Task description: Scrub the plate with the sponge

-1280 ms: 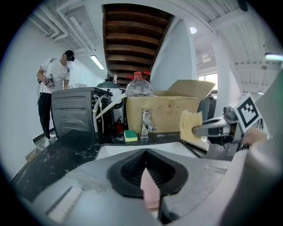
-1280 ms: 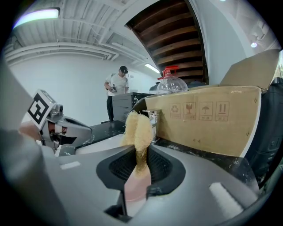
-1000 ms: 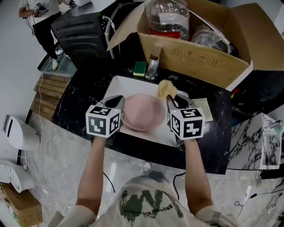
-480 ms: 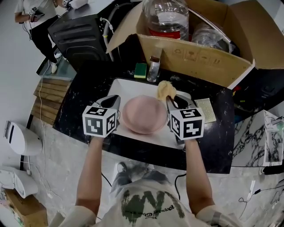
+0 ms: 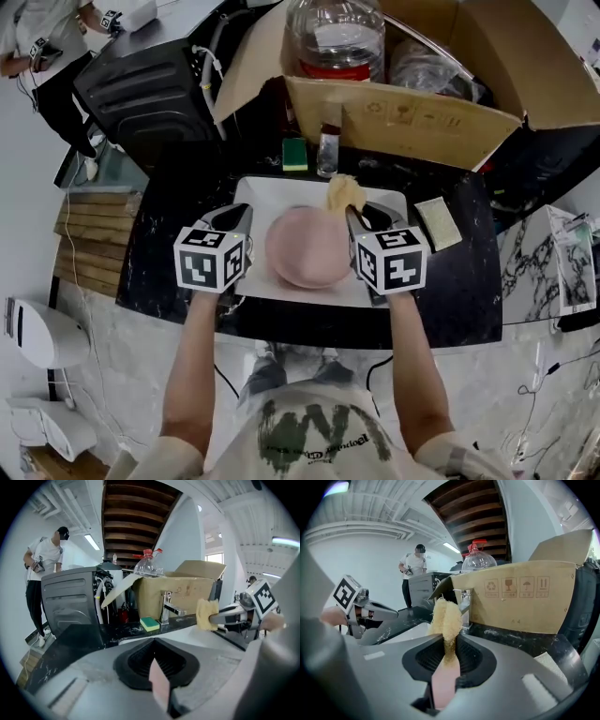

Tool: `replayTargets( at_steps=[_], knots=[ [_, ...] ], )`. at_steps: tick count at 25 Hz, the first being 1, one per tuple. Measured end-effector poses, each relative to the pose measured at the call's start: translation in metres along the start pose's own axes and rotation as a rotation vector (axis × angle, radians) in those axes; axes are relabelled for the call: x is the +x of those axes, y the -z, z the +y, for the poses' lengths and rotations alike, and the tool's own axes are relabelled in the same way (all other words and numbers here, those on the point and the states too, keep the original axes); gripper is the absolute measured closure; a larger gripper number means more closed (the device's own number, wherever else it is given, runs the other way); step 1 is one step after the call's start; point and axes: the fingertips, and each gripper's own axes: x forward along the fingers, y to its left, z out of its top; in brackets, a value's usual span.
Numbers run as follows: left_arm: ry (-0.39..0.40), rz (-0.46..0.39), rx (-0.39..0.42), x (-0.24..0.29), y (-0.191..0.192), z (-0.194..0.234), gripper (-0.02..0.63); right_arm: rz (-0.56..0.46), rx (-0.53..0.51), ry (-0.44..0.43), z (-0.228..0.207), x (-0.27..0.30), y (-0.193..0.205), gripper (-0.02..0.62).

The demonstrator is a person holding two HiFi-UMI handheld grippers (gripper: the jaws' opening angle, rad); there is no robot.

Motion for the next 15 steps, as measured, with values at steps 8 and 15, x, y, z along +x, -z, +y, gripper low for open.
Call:
replayTargets(
  at_steps=[8, 15],
  knots=[
    [0.109, 0.009, 0.041, 0.008, 0.01, 0.022, 0.601, 0.042, 0.014, 0.057, 0.029, 0.024, 0.011, 0.532],
    [0.172, 0.031, 0.068, 0.018, 0.024, 0.032, 0.601, 0.085, 0.029, 0.084, 0.043, 0.046, 0.026, 0.532]
  ],
)
